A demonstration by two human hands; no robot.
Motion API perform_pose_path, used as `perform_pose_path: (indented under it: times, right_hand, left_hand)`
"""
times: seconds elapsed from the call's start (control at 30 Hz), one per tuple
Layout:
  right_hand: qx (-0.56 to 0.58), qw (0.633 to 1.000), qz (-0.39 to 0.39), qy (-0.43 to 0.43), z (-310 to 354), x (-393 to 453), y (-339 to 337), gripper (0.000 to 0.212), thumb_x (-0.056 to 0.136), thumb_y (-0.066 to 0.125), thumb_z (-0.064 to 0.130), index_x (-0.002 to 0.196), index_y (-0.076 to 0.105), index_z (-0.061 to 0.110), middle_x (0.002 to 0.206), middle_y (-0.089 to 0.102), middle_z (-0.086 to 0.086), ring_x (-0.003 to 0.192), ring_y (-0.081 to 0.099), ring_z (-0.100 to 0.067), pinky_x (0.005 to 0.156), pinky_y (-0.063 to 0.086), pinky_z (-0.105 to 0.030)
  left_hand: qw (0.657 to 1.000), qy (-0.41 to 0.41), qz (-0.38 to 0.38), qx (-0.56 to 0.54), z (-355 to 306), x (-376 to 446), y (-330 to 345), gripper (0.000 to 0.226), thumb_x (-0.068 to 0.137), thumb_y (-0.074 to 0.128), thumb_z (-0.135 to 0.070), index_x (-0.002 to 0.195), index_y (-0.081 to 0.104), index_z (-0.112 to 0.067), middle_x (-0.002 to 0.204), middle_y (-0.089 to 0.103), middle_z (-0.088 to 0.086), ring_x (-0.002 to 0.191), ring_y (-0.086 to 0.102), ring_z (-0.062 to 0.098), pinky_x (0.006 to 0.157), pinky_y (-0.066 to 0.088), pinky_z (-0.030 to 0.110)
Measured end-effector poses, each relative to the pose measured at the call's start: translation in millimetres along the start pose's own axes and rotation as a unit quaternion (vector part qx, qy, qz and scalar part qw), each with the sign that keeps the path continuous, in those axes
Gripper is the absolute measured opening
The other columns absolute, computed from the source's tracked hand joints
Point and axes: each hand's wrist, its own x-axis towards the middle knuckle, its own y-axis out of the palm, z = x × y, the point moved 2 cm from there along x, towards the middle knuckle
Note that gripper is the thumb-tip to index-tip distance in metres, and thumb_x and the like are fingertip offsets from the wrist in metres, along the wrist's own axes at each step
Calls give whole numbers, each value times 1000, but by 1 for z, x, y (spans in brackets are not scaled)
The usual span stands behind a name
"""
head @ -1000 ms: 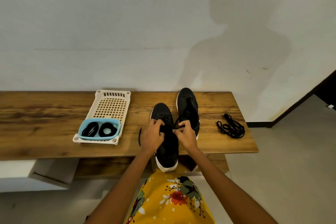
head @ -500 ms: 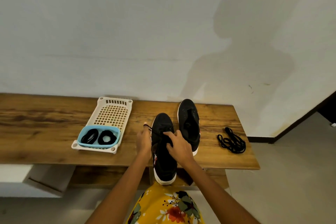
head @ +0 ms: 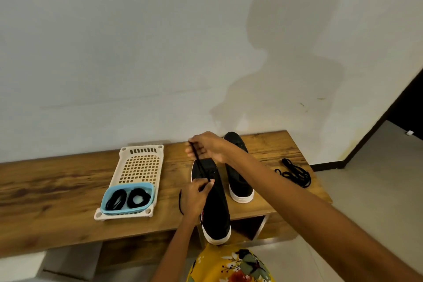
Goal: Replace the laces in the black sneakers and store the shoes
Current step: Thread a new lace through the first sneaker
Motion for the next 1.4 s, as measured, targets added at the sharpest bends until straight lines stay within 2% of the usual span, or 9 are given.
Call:
perform_pose_path:
  times: [0.17, 0.27, 0.47, 0.7, 0.8, 0.9, 0.97, 1.1, 1.4]
  right_hand:
    - [138, 990, -22, 2, -8, 8, -8, 18, 100, 41, 12, 98, 57, 4, 85, 63, -8, 87, 63, -24, 73, 55, -28]
    - [-61, 985, -161, -22, -45, 11, -26, 26, 97, 43, 9, 117, 58, 3, 98, 62, -8, 90, 57, -17, 77, 48, -25]
    - [-471, 878, -67, -48, -128, 1, -33, 48, 86, 55, 4, 132, 50, 14, 132, 45, -9, 122, 43, -23, 98, 45, -36]
    - [-504, 847, -123, -115, -127, 2, -23, 26, 86, 58, 17, 111, 63, 9, 115, 53, -7, 105, 54, -22, 89, 49, -36]
    - [-538, 830, -99, -106, -130, 11, -27, 20, 88, 60, 25, 97, 66, 8, 106, 53, -7, 101, 53, -21, 85, 49, -36]
    - [-289, 953, -71, -64, -128, 11, -31, 26, 90, 58, 24, 66, 59, 13, 74, 54, 0, 78, 55, -14, 73, 45, -28]
    - [-12, 994, -104, -21, -120, 7, -37, 22, 94, 52, 24, 73, 58, 17, 75, 54, 1, 77, 54, -12, 74, 44, -26]
    - [305, 937, -170, -25, -99, 3, -61, 24, 93, 52, 29, 72, 54, 18, 69, 56, 2, 67, 55, -12, 68, 43, -26]
    - [397, 893, -161, -137, -42, -7, -52, 22, 90, 60, 31, 74, 54, 16, 61, 54, 3, 58, 53, -12, 68, 45, -25]
  left_hand:
    - [990, -33, -87, -110, -41, -4, -14, 17, 89, 61, -23, 73, 65, -25, 69, 63, -6, 69, 60, 8, 68, 46, 25]
    - [968, -58, -137, -204, -59, 5, -27, 17, 93, 55, -24, 79, 65, -19, 70, 63, 0, 65, 58, 12, 65, 45, 24]
    - [993, -95, -59, -27, -38, 21, -32, 14, 92, 57, -18, 97, 65, -8, 85, 65, 8, 71, 54, 13, 61, 39, 24]
    - [985, -54, 108, 125, -7, 5, -9, 55, 79, 63, -14, 128, 40, -19, 106, 56, 0, 90, 58, 15, 73, 53, 33]
    - [980, -19, 76, 185, -2, 4, -10, 54, 80, 63, -13, 128, 41, -21, 120, 50, 1, 100, 55, 15, 73, 46, 24]
    - [991, -40, 3, 131, 0, 3, -14, 30, 81, 63, -9, 108, 49, -16, 112, 54, 4, 93, 53, 16, 74, 43, 27]
    - [993, -51, -15, 104, 5, 3, -17, 24, 81, 62, -6, 96, 49, -18, 107, 55, 8, 89, 53, 17, 76, 48, 34]
    - [978, 15, 23, 206, 2, 1, -18, 34, 87, 53, -2, 113, 52, -24, 118, 49, 3, 83, 51, 9, 64, 40, 15]
    - [944, 59, 40, 321, -11, 5, -18, 41, 92, 48, -16, 131, 45, -27, 112, 59, -1, 79, 57, 8, 54, 36, 12]
